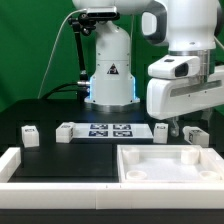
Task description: Assemble one leg
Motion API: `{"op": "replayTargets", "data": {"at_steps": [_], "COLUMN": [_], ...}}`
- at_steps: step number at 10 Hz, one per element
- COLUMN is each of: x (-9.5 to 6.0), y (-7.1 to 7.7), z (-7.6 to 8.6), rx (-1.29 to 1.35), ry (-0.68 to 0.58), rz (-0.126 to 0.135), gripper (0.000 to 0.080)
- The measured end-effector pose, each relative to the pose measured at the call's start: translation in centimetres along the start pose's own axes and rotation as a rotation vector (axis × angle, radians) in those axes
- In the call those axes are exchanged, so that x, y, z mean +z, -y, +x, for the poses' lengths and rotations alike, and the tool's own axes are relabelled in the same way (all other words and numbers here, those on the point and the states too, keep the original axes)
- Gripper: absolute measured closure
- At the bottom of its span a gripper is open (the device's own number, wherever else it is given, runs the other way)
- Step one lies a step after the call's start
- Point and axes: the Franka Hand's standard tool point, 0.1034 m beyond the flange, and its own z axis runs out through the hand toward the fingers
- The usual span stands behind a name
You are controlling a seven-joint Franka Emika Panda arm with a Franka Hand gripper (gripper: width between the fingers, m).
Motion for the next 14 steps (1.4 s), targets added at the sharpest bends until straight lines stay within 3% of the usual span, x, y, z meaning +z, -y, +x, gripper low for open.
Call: {"op": "replayTargets", "data": {"at_steps": [1, 4, 6, 8, 14], "x": [0.0, 0.0, 0.1, 0.4, 2.0], "y": [0.6, 0.5, 0.6, 1.9, 2.8], "z": [0.1, 0.2, -0.4, -1.4, -2.6], "rx": [0.05, 0.049, 0.07, 0.098, 0.086], "ry": [0.0, 0.001, 0.073, 0.283, 0.848], "rz": [0.004, 0.003, 0.004, 0.003, 0.044], "gripper": [0.0151, 0.0151, 0.0151, 0.0151, 0.0151]}}
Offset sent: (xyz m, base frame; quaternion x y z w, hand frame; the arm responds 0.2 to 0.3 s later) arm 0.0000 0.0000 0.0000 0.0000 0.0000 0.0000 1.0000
